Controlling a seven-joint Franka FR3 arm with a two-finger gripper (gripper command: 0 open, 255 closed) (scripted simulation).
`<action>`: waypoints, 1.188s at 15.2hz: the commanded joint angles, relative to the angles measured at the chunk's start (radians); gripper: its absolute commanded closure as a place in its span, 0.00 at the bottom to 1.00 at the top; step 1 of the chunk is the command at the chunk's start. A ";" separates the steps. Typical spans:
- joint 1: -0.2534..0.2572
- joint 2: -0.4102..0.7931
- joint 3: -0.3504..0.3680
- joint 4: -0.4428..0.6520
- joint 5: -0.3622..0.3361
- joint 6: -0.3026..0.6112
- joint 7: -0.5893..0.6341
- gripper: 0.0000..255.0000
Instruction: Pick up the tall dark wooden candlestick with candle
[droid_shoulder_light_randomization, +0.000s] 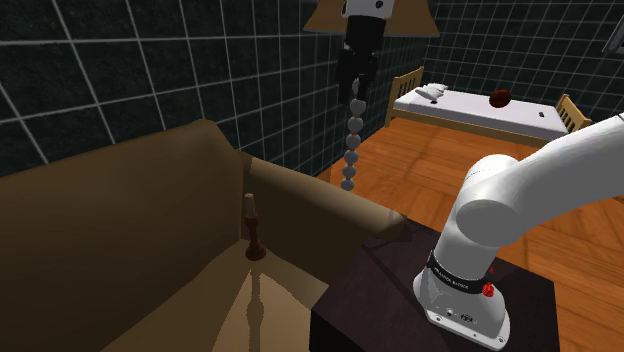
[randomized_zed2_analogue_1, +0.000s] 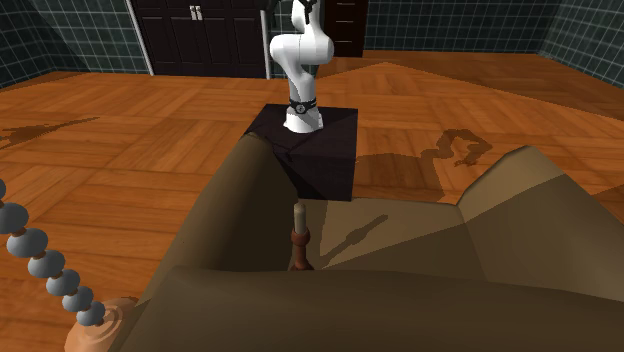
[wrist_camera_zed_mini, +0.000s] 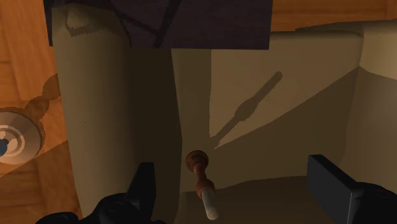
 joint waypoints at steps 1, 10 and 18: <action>0.000 0.000 0.000 0.000 0.000 0.000 0.000 0.00; 0.028 0.305 0.062 0.034 -0.069 0.195 -0.050 0.00; 0.045 0.605 0.114 0.136 -0.165 0.323 -0.059 0.00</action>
